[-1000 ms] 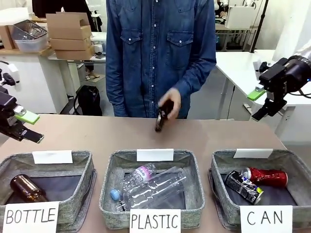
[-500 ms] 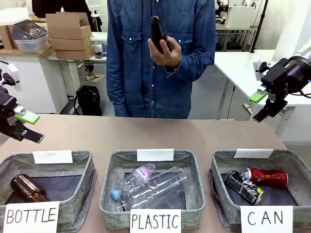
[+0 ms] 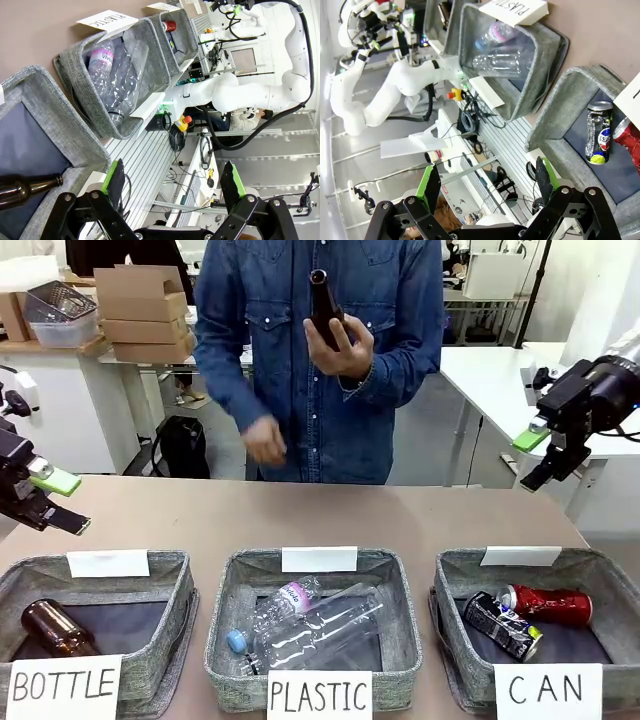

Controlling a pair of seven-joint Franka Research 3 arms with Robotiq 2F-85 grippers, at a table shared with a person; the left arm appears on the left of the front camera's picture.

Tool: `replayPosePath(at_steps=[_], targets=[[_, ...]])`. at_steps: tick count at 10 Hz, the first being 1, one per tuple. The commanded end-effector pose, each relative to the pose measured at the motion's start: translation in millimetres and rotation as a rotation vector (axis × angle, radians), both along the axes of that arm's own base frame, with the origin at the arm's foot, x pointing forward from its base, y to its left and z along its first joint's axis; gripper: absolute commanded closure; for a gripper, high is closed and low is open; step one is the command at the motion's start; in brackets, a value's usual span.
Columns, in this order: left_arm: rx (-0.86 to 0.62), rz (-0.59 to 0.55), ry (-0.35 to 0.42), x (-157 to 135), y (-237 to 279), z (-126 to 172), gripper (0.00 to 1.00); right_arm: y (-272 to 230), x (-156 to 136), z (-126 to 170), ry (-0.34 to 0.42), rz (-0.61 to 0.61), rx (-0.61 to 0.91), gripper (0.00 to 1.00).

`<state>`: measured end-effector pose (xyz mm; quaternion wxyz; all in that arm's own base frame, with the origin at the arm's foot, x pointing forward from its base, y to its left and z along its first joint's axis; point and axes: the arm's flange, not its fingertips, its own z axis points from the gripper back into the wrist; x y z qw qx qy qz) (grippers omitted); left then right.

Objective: Sort the can waste into the basket.
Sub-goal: Pick up the can waste from the table and place it in the right Fabric basket.

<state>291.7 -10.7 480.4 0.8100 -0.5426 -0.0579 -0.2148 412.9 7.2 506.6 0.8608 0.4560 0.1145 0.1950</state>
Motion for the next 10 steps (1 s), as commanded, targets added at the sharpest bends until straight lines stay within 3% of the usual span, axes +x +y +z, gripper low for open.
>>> replayPosePath(at_steps=[1, 10], targets=[[-0.004, -0.009, -0.008, -0.8, 0.1, 2.9, 0.00, -3.4, 0.4, 3.7, -0.009, 0.016, -0.004, 0.00], [0.000, 0.000, 0.000, 0.0, 0.0, 0.0, 0.00, -3.4, 0.4, 3.7, -0.009, 0.016, -0.004, 0.00]])
